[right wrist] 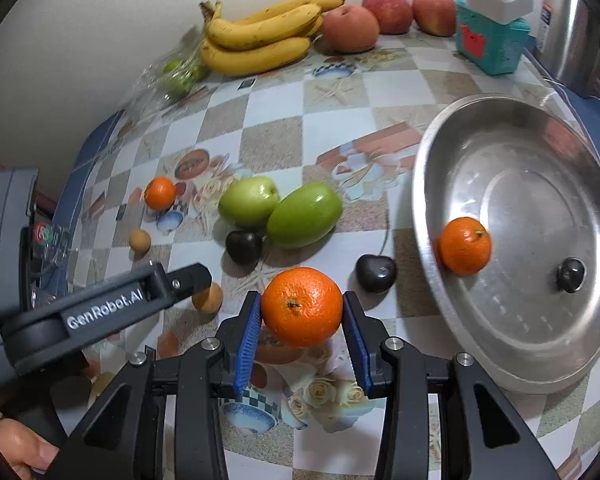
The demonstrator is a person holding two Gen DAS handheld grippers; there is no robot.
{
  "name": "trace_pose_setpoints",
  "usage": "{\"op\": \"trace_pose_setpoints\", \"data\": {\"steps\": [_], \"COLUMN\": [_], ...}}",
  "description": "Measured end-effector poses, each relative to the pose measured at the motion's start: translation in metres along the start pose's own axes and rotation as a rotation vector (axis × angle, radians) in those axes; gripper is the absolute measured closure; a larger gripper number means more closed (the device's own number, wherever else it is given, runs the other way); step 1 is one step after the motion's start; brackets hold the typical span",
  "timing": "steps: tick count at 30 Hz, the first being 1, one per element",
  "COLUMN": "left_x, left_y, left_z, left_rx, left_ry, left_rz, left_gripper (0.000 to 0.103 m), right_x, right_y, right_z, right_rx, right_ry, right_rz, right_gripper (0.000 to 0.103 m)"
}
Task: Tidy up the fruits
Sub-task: 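Grasp the small brown round fruit with the left tool while the right tool holds the orange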
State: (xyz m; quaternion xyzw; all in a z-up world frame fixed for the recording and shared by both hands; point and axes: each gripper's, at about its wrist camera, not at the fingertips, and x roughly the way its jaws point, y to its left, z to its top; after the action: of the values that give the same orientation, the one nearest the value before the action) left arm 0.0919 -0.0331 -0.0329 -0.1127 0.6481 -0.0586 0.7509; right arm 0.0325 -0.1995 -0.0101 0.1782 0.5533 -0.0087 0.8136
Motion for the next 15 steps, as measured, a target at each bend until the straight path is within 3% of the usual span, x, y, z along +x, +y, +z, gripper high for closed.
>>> {"op": "trace_pose_setpoints", "data": {"steps": [3, 15], "left_x": [0.002, 0.014], "left_y": [-0.007, -0.023], "left_z": [-0.001, -0.003], "left_rx": [0.017, 0.078], "left_ry": [0.006, 0.013], "left_rz": [0.0, 0.024], "left_gripper": [0.05, 0.072], "right_x": [-0.004, -0.007], "right_y": [-0.004, -0.008], "right_z": [0.001, 0.002], "right_rx": [0.014, 0.024], "right_ry": [-0.007, -0.012], "right_rz": [0.002, 0.012], "right_gripper": [0.061, 0.061]}}
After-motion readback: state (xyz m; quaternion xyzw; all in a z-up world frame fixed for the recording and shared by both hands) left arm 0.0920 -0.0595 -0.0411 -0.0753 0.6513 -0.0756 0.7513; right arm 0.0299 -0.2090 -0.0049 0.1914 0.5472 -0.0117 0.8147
